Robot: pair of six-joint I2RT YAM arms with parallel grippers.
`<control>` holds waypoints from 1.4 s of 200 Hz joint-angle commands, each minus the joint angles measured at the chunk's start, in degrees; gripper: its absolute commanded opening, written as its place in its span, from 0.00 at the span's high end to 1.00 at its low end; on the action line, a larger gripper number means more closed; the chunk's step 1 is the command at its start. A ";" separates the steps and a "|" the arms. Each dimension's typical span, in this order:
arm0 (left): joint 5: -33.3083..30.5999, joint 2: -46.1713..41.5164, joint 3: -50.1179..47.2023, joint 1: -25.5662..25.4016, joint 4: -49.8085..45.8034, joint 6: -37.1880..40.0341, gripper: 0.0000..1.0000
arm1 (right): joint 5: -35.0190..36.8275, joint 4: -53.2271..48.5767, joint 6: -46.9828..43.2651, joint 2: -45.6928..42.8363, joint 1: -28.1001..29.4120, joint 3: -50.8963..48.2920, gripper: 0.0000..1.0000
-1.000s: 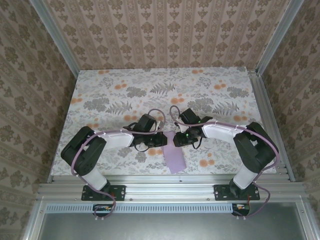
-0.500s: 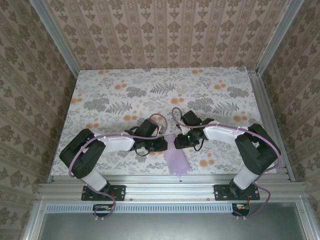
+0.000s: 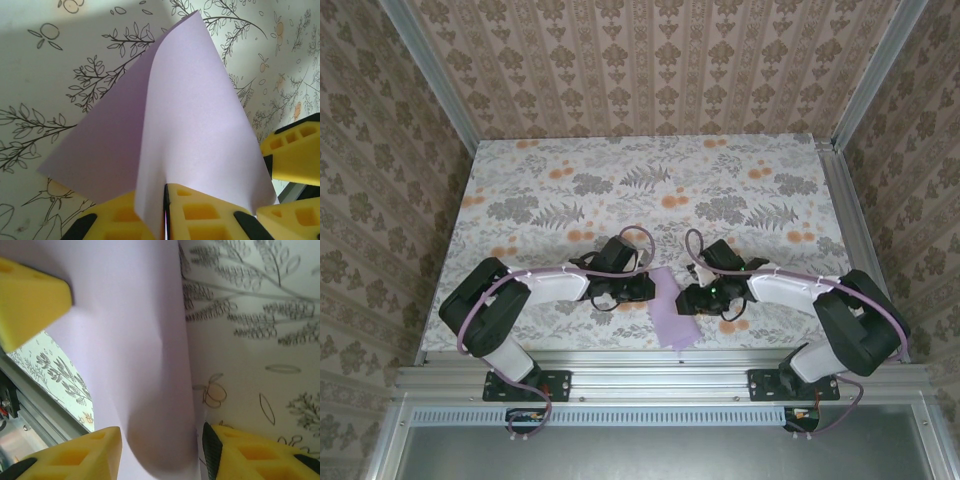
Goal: Fold a paper plane with a square sheet of paper (pick it up from the middle)
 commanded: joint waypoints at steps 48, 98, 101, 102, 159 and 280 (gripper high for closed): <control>1.64 0.02 2.38 -1.14 0.63 -2.34 0.88 | -5.38 9.55 7.11 -1.07 0.73 -3.57 0.64; 3.55 -0.20 5.37 1.20 -3.43 0.40 0.88 | -6.78 18.01 12.35 1.01 0.87 -3.71 0.70; 3.67 -0.13 5.50 1.35 -3.70 0.62 0.88 | -6.81 18.37 12.47 1.30 0.84 -3.63 0.70; 3.74 -0.12 5.62 1.38 -3.78 0.73 0.88 | -6.78 18.44 12.53 1.36 0.83 -3.58 0.70; 4.68 2.77 7.48 3.72 -7.29 4.79 0.87 | -2.35 12.49 8.40 2.36 0.82 -2.79 0.69; 5.74 10.53 17.08 4.10 -14.85 11.81 0.86 | 3.83 1.41 0.96 1.13 -1.47 2.06 0.50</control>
